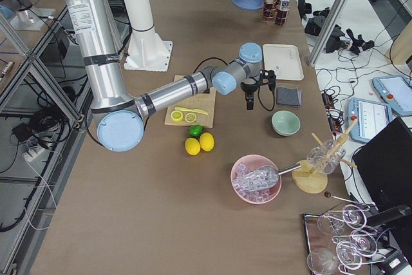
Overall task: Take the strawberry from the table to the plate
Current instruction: 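Move the right gripper toward the strawberry while the left gripper approaches the blue plate, then push the blue plate to the table center with the left gripper while the right descends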
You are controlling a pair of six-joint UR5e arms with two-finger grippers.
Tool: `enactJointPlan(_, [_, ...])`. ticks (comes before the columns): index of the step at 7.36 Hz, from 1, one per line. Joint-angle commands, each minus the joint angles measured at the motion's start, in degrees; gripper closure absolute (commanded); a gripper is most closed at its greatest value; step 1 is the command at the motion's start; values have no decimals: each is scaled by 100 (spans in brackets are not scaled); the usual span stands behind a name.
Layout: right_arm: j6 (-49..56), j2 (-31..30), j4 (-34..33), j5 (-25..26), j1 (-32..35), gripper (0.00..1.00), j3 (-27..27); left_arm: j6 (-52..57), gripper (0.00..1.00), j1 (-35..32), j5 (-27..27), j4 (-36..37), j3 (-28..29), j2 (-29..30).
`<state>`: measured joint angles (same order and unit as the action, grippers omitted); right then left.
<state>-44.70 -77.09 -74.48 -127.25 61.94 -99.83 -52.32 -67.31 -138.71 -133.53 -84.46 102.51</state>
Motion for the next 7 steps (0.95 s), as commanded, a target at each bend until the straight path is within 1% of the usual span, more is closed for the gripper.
enactJointPlan(1, [-125,158,-5,243,-182,0,-19,-1126,100,925,877,20,-586,76])
enactJointPlan(2, [-474,281,-6,332,-331,0,-10,-1548,100,1226,1203,46,-806,146])
enactJointPlan(3, [-556,465,-6,541,-541,0,7,-1936,100,1664,1650,247,-1096,190])
enactJointPlan(4, [-792,536,-6,587,-717,0,16,-2270,100,2225,2220,753,-1490,338])
enactJointPlan(5, [-916,668,-6,700,-841,0,51,-2700,100,2701,2704,1237,-1764,610])
enactJointPlan(7, [-1022,817,-14,1104,-1201,0,208,-3387,100,3607,3584,1522,-1793,1085])
